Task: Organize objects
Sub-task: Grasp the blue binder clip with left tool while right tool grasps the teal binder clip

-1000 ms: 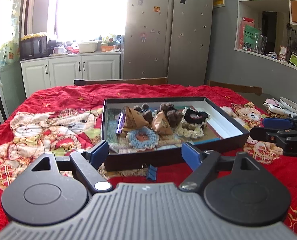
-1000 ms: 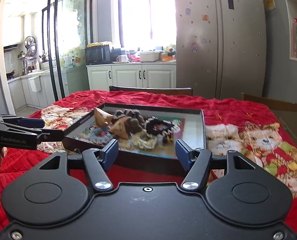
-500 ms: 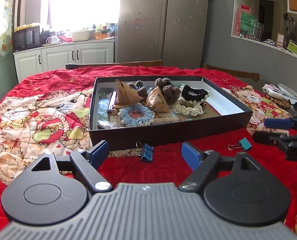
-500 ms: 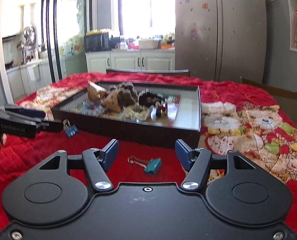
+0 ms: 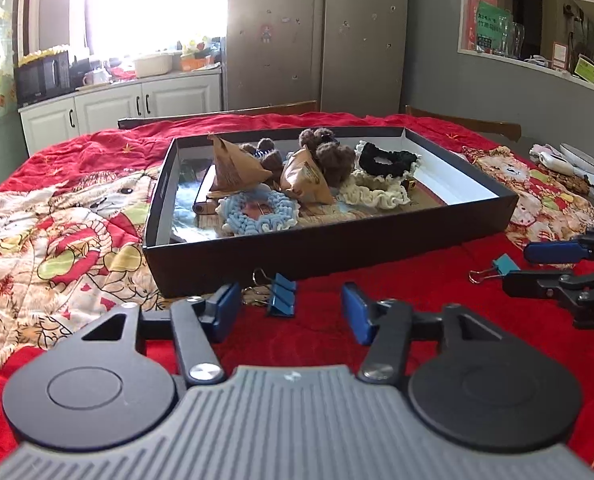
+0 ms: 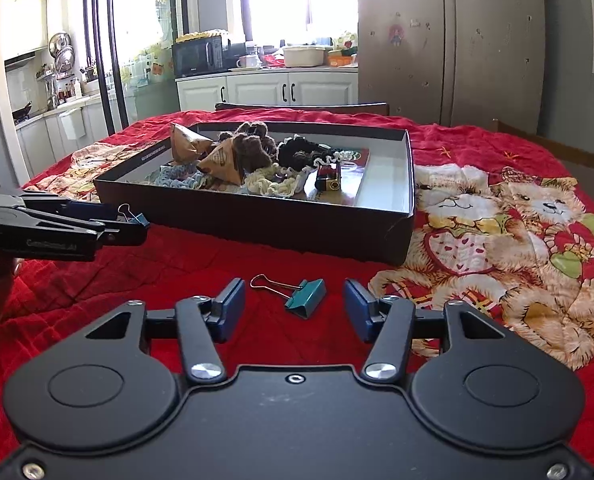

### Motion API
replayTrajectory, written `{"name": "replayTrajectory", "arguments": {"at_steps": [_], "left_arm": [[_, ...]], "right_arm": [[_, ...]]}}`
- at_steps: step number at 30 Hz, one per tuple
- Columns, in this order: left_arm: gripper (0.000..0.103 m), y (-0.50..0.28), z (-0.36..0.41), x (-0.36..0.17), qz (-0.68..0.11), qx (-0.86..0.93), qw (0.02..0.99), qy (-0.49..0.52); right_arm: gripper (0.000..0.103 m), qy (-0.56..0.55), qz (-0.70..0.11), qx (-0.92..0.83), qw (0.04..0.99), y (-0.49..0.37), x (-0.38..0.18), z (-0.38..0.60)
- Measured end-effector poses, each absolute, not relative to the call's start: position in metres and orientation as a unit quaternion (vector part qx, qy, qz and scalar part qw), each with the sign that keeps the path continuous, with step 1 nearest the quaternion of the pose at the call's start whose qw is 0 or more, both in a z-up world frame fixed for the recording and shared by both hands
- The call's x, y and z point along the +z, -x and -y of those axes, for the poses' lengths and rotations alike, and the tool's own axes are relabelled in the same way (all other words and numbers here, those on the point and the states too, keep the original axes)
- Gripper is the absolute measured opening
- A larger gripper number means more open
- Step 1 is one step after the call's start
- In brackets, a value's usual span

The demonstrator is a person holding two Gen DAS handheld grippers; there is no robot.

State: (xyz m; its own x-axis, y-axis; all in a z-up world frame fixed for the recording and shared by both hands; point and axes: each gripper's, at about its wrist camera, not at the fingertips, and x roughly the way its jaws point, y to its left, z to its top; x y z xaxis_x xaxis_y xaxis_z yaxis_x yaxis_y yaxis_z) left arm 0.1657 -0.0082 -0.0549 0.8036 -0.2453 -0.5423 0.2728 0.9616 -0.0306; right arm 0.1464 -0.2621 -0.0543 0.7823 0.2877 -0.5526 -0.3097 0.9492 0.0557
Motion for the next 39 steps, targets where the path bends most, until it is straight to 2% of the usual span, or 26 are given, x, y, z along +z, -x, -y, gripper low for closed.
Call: {"name": "replayTrajectory", "arguments": {"at_steps": [5, 7, 9, 16, 20, 23, 27, 29, 30, 35, 39], "left_arm": [[0.061, -0.169, 0.011, -0.057, -0.288, -0.141, 0.947, -0.024], [0.049, -0.171, 0.012, -0.058, -0.293, -0.144, 0.945, -0.022], [0.045, -0.173, 0.012, -0.06, -0.301, -0.146, 0.942, -0.02], [0.043, -0.177, 0.012, -0.062, -0.309, -0.146, 0.94, -0.014], [0.042, -0.178, 0.012, -0.062, -0.31, -0.145, 0.94, -0.013], [0.041, -0.181, 0.01, -0.062, -0.31, -0.144, 0.94, -0.006], [0.041, -0.184, 0.013, -0.061, -0.309, -0.14, 0.94, -0.012], [0.036, -0.183, 0.015, -0.061, -0.309, -0.138, 0.941, -0.019], [0.028, -0.184, 0.015, -0.061, -0.31, -0.138, 0.941, -0.02], [0.026, -0.183, 0.017, -0.061, -0.306, -0.139, 0.942, -0.025], [0.018, -0.178, 0.018, -0.059, -0.296, -0.142, 0.944, -0.032]], "right_arm": [[0.048, 0.012, -0.302, 0.164, 0.939, -0.15, -0.057, 0.263], [0.046, 0.008, -0.307, 0.164, 0.937, -0.152, -0.058, 0.263], [0.044, 0.004, -0.313, 0.164, 0.935, -0.155, -0.06, 0.264], [0.044, 0.0, -0.32, 0.169, 0.932, -0.161, -0.062, 0.264], [0.035, 0.005, -0.32, 0.169, 0.932, -0.159, -0.062, 0.262], [0.023, 0.003, -0.32, 0.174, 0.931, -0.159, -0.062, 0.262], [0.02, 0.008, -0.32, 0.178, 0.931, -0.159, -0.062, 0.26], [0.02, 0.007, -0.32, 0.178, 0.931, -0.159, -0.062, 0.26], [0.019, 0.007, -0.32, 0.178, 0.931, -0.159, -0.062, 0.26], [0.018, 0.008, -0.316, 0.181, 0.931, -0.158, -0.062, 0.258], [0.017, 0.007, -0.307, 0.185, 0.934, -0.153, -0.06, 0.259]]}}
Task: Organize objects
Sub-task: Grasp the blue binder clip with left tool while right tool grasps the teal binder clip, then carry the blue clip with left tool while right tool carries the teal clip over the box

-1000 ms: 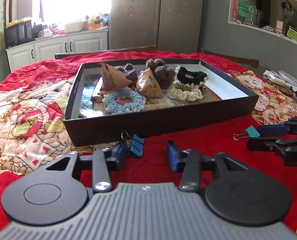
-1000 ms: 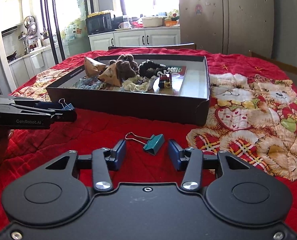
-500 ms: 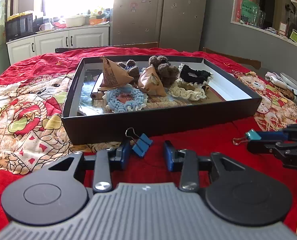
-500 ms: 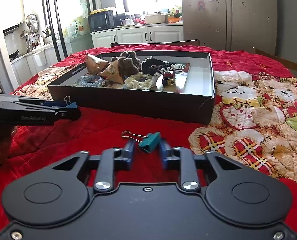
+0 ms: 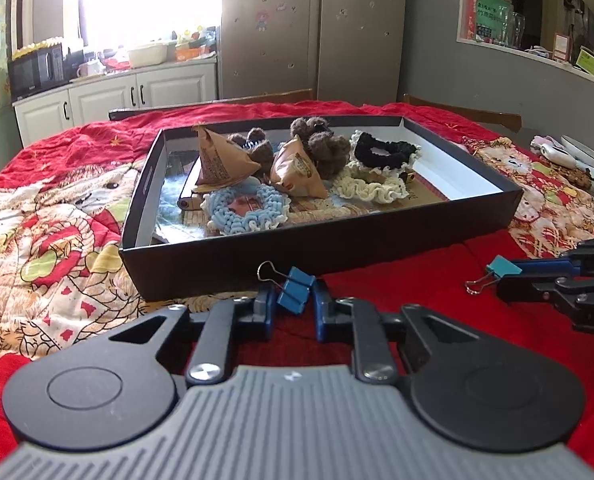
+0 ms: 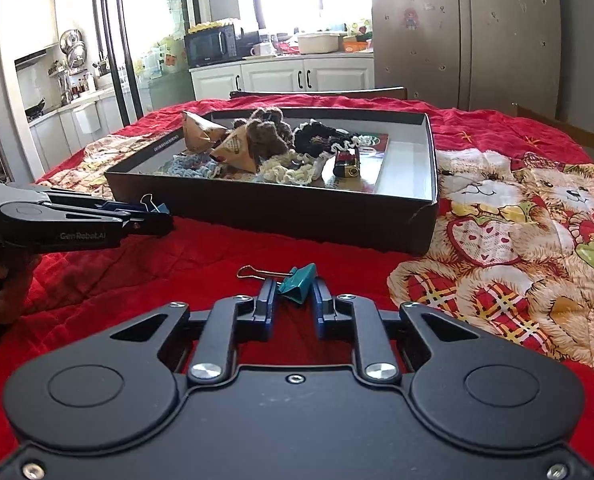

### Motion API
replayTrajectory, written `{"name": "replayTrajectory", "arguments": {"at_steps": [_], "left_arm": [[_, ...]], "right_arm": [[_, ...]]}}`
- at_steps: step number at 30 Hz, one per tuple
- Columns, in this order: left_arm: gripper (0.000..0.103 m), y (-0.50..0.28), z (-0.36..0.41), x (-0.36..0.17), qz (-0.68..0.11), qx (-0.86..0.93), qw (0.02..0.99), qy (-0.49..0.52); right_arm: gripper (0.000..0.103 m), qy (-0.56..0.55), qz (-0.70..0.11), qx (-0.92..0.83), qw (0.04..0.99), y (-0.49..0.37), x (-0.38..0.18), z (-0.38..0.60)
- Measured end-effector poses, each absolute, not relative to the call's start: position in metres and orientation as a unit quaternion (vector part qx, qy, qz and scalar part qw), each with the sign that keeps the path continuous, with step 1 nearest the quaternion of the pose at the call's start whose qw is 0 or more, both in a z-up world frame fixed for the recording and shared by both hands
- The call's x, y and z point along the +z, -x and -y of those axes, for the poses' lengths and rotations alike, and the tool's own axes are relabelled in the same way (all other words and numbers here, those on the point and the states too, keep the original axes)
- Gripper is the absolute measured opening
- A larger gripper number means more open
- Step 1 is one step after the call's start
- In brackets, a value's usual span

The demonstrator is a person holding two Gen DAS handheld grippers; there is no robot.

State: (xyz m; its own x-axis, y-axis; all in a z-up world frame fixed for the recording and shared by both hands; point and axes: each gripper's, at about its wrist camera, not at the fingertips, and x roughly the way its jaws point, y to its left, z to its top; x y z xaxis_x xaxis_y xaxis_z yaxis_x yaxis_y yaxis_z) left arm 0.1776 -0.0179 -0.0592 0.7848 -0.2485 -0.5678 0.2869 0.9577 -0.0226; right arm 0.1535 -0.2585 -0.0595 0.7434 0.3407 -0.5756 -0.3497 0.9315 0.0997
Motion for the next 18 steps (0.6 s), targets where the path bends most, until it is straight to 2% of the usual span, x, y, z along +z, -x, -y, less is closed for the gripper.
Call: {"name": "replayTrajectory", "arguments": {"at_steps": [11, 18], "left_arm": [[0.018, -0.16, 0.012, -0.046, -0.276, -0.16, 0.948, -0.013], [0.018, -0.15, 0.011, -0.017, -0.243, -0.17, 0.955, 0.001]], "right_arm": [[0.017, 0.003, -0.286, 0.2, 0.937, -0.142, -0.051, 0.256], [0.017, -0.016, -0.24, 0.219, 0.945, -0.133, -0.021, 0.253]]}}
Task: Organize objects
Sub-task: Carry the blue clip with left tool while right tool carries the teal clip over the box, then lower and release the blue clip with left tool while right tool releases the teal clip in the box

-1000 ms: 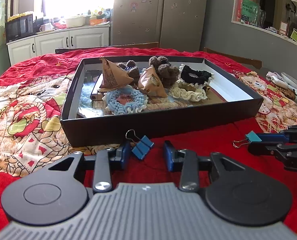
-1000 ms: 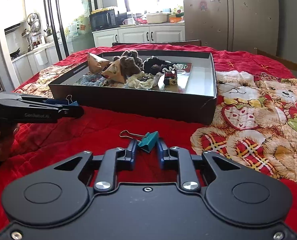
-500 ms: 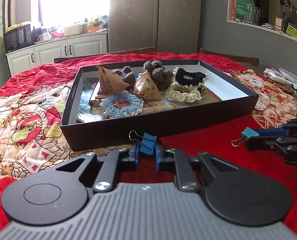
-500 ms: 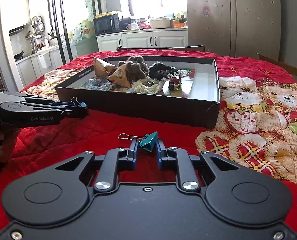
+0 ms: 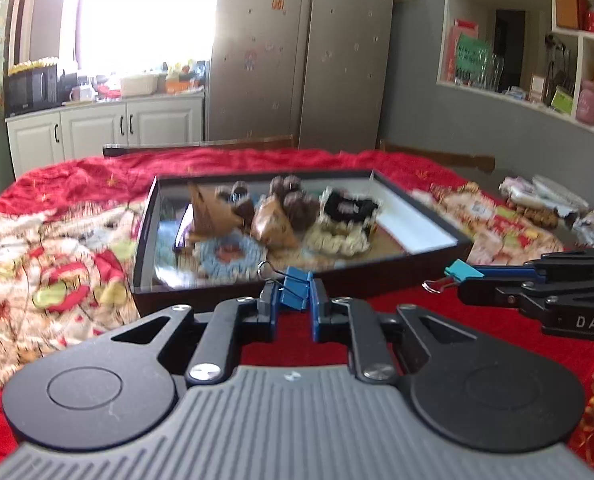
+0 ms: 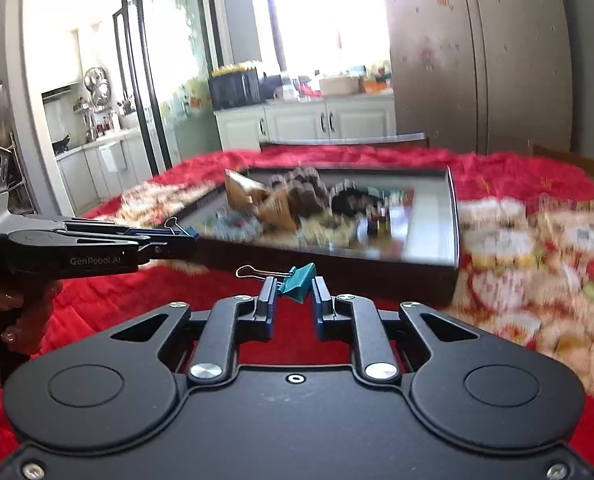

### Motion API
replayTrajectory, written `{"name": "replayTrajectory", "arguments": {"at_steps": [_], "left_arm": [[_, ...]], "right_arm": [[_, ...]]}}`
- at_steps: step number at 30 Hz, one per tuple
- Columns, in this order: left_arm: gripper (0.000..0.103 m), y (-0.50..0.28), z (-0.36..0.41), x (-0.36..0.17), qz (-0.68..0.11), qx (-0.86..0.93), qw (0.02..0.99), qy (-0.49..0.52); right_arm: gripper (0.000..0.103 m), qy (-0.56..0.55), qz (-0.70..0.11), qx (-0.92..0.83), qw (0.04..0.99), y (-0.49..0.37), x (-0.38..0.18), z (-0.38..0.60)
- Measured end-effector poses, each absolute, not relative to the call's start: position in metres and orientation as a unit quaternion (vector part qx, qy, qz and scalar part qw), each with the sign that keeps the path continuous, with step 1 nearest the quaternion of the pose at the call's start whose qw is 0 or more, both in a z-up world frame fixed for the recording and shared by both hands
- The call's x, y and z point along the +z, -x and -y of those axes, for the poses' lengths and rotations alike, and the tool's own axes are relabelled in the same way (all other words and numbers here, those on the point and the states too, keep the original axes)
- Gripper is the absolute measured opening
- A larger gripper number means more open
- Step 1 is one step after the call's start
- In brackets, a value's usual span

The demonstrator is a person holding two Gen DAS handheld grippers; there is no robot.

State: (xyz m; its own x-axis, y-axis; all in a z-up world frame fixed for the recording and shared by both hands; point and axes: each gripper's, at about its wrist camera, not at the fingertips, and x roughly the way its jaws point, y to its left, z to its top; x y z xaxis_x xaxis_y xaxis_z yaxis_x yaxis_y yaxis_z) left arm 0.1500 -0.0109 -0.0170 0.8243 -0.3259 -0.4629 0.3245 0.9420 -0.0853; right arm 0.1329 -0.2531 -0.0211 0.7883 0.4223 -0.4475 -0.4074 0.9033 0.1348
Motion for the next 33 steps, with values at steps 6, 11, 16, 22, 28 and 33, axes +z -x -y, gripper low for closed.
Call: {"name": "replayTrajectory", "arguments": {"at_steps": [6, 11, 16, 22, 28, 33], "left_arm": [[0.018, -0.165, 0.008, 0.007, -0.229, -0.154, 0.961, -0.002], [0.018, -0.192, 0.003, 0.013, -0.234, -0.141, 0.962, 0.02], [0.018, -0.217, 0.003, 0.008, -0.24, -0.125, 0.962, 0.034], [0.018, -0.234, 0.005, -0.01, -0.253, -0.109, 0.961, 0.031], [0.018, -0.244, 0.006, -0.024, -0.265, -0.103, 0.958, 0.023], [0.018, -0.251, 0.007, -0.031, -0.272, -0.1, 0.957, 0.015]], "right_arm": [[0.017, 0.013, -0.22, 0.215, 0.951, -0.15, 0.008, 0.242], [0.017, 0.021, -0.22, 0.204, 0.954, -0.18, 0.014, 0.229], [0.017, 0.019, -0.225, 0.189, 0.956, -0.212, 0.012, 0.217], [0.017, 0.02, -0.236, 0.176, 0.956, -0.236, -0.005, 0.206], [0.017, 0.026, -0.255, 0.179, 0.95, -0.248, -0.026, 0.199], [0.017, 0.028, -0.26, 0.176, 0.949, -0.254, -0.034, 0.197]]}}
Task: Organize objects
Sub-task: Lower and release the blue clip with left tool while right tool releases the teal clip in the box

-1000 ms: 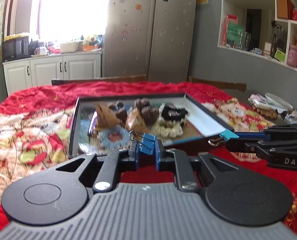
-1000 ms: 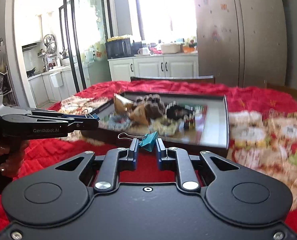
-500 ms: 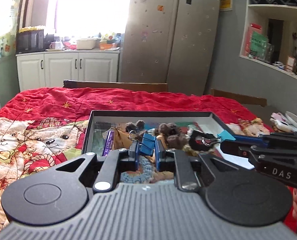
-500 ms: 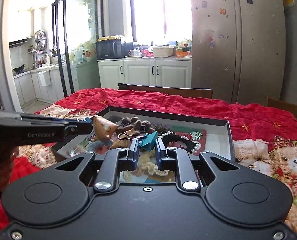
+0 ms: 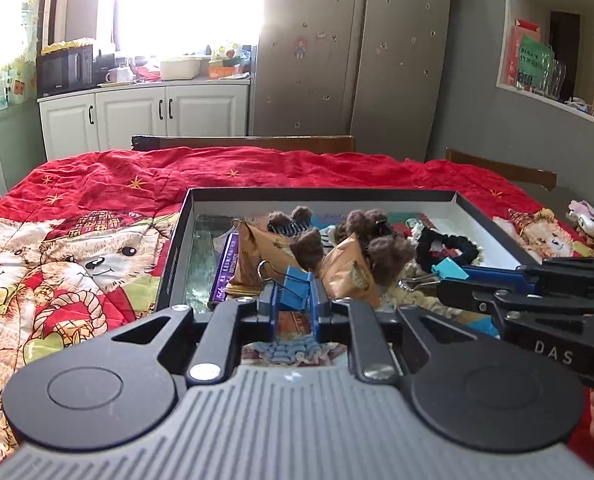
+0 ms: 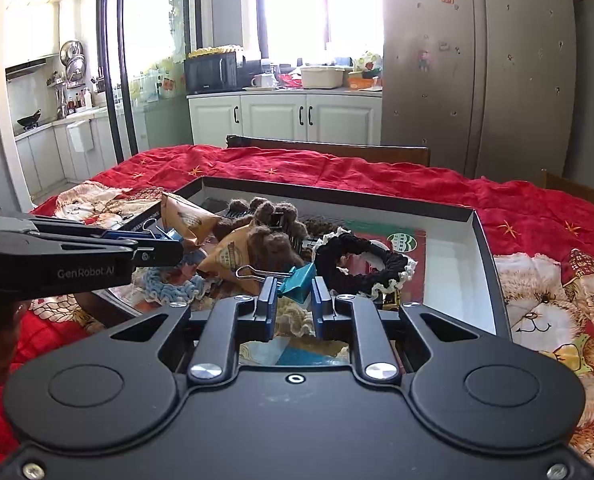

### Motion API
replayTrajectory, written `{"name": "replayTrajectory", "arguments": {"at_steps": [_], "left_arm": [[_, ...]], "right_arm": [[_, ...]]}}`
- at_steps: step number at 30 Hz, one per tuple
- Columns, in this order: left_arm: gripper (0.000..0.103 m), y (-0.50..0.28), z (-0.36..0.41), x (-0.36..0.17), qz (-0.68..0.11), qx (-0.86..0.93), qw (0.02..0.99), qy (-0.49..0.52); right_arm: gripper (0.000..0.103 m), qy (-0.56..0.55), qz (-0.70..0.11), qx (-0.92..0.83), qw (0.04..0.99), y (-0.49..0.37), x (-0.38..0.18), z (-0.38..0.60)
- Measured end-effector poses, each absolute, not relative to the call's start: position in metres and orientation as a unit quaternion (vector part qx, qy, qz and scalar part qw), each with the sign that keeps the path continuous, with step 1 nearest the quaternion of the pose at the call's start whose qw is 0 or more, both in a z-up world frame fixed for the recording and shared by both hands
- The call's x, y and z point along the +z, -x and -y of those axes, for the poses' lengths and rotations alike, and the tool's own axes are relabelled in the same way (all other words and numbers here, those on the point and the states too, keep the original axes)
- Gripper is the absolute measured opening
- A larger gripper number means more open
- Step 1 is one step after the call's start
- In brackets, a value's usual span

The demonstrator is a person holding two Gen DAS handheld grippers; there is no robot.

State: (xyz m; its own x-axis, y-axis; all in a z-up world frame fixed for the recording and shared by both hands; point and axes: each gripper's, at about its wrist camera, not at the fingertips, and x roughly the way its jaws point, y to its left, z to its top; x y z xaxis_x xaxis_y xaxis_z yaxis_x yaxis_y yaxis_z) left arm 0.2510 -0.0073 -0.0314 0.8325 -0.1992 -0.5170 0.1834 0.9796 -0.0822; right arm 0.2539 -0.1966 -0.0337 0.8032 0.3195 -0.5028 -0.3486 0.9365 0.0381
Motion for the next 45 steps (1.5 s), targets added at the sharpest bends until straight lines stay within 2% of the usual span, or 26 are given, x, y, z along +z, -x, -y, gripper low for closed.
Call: {"name": "replayTrajectory", "arguments": {"at_steps": [14, 26, 28, 31, 33, 35, 39, 45], "left_arm": [[0.018, -0.259, 0.012, -0.039, -0.286, -0.103, 0.952, -0.002], [0.022, -0.26, 0.012, -0.042, -0.294, -0.101, 0.95, 0.0], [0.031, -0.26, 0.012, -0.042, -0.294, -0.102, 0.95, 0.0], [0.036, -0.259, 0.012, -0.042, -0.294, -0.101, 0.951, 0.0], [0.043, -0.258, 0.011, -0.041, -0.292, -0.102, 0.951, 0.001], [0.045, -0.257, 0.012, -0.04, -0.291, -0.102, 0.951, 0.002], [0.06, -0.251, 0.012, -0.037, -0.283, -0.1, 0.954, 0.004], [0.062, -0.242, 0.011, -0.029, -0.273, -0.1, 0.957, 0.009]], "right_arm": [[0.017, 0.04, -0.297, 0.172, 0.938, -0.271, -0.042, 0.189], [0.018, 0.037, -0.298, 0.175, 0.938, -0.271, -0.042, 0.19], [0.021, 0.035, -0.297, 0.176, 0.938, -0.271, -0.042, 0.19], [0.024, 0.036, -0.294, 0.177, 0.939, -0.269, -0.041, 0.191], [0.028, 0.036, -0.29, 0.176, 0.94, -0.267, -0.04, 0.191], [0.031, 0.034, -0.286, 0.175, 0.941, -0.265, -0.038, 0.192], [0.035, 0.029, -0.278, 0.175, 0.944, -0.26, -0.032, 0.194], [0.04, 0.037, -0.264, 0.169, 0.949, -0.25, -0.022, 0.192]]}}
